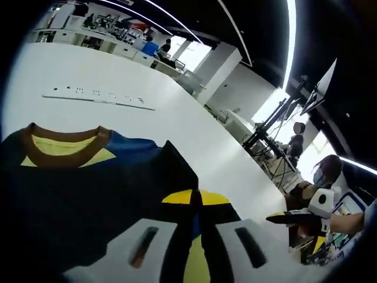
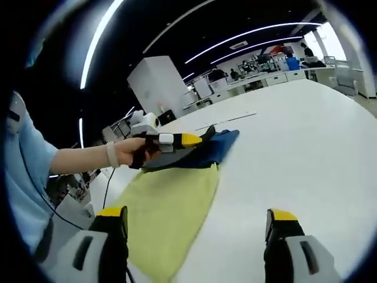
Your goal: Fold the garment on the visible template until the final outline fits inside the template.
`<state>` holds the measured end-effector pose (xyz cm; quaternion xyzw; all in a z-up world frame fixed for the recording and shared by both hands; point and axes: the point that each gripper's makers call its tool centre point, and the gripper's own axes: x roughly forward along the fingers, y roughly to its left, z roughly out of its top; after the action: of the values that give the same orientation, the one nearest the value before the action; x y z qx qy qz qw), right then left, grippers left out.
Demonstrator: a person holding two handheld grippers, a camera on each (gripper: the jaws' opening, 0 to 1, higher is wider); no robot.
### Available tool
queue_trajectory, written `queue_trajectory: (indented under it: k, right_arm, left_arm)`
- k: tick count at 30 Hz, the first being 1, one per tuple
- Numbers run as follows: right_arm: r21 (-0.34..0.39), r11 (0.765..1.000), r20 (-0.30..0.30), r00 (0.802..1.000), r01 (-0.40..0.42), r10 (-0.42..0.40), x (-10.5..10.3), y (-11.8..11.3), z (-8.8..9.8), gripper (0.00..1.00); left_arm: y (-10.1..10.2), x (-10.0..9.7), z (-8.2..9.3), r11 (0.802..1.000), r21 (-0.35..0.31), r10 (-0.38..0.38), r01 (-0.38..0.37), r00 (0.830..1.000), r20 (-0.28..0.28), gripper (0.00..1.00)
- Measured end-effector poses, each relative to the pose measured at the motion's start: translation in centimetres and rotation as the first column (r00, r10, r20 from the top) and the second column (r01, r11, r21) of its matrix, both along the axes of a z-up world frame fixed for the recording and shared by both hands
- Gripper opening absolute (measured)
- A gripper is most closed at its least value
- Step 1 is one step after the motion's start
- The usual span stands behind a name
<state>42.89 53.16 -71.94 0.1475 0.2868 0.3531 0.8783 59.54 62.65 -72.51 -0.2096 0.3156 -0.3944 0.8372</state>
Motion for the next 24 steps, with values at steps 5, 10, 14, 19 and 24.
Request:
queue_trajectory:
  k: [5,10,14,19,24]
  right_arm:
    - [0.000,1.000,-0.001,1.000,-0.005,0.005,0.1,0.2,0.1,0.98]
    - [0.005,1.000,-0.004,1.000,-0.006,0.006,0.2,0.3,0.0,0.98]
    - [0.004,1.000,-0.008,1.000,-0.006,0.006,0.1,0.4,0.0,0.98]
    - [0.003,1.000,-0.010,1.000,-0.006,0.006,0.0,0.3,-0.1,0.98]
    - [0.000,1.000,-0.016,1.000,-0.008,0.008,-0.3,0.4,-0.2,0.97]
  left_arm:
    - [-0.8,-0.7,-0.8,0.999,0.026,-0.044,0.045,0.999,-0.003,0.00]
    - [-0.5,-0.6,-1.3,0.999,0.021,-0.026,0.027,0.999,-0.023,0.00]
    - [-0.5,-0.7,-1.5,0.999,0.028,-0.028,0.029,0.999,-0.028,0.00]
    - [-0.4,-0.9,-1.6,0.999,0.027,-0.031,0.032,0.999,-0.032,0.00]
    - [-0.4,-1.1,-1.5,1.000,0.014,-0.026,0.027,0.998,-0.052,0.01]
